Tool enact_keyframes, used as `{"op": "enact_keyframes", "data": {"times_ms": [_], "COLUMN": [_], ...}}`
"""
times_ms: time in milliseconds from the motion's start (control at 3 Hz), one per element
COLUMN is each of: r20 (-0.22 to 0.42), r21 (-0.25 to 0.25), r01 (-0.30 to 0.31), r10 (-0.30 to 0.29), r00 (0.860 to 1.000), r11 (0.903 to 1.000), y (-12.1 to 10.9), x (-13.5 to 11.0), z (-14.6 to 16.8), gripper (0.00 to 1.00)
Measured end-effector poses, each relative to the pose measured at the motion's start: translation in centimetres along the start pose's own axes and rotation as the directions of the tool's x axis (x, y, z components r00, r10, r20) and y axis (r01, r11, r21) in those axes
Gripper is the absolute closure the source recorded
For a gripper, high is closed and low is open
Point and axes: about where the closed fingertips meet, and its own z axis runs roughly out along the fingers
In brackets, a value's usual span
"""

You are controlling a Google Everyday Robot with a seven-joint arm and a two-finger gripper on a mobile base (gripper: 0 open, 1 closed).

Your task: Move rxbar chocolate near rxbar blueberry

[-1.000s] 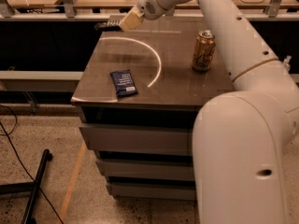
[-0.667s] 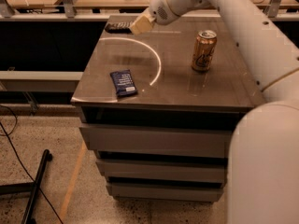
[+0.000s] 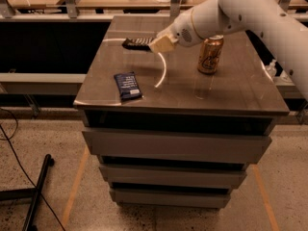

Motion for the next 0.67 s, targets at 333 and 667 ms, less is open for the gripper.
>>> {"op": "enact_keyframes", "data": {"times_ms": [333,667], "r20": [-0.003,-0.028], "r21": [-0.049,-0.147], "r01": [0.014,0.058], "r10": [-0.014,-0.062], "r00": [1.0,0.998], "r11": [0.9987,0.9875], "y": [1.3,3.0], "x": [1.3,1.9], "z": [-0.2,-0.7], "gripper": [1.0,0.84]}}
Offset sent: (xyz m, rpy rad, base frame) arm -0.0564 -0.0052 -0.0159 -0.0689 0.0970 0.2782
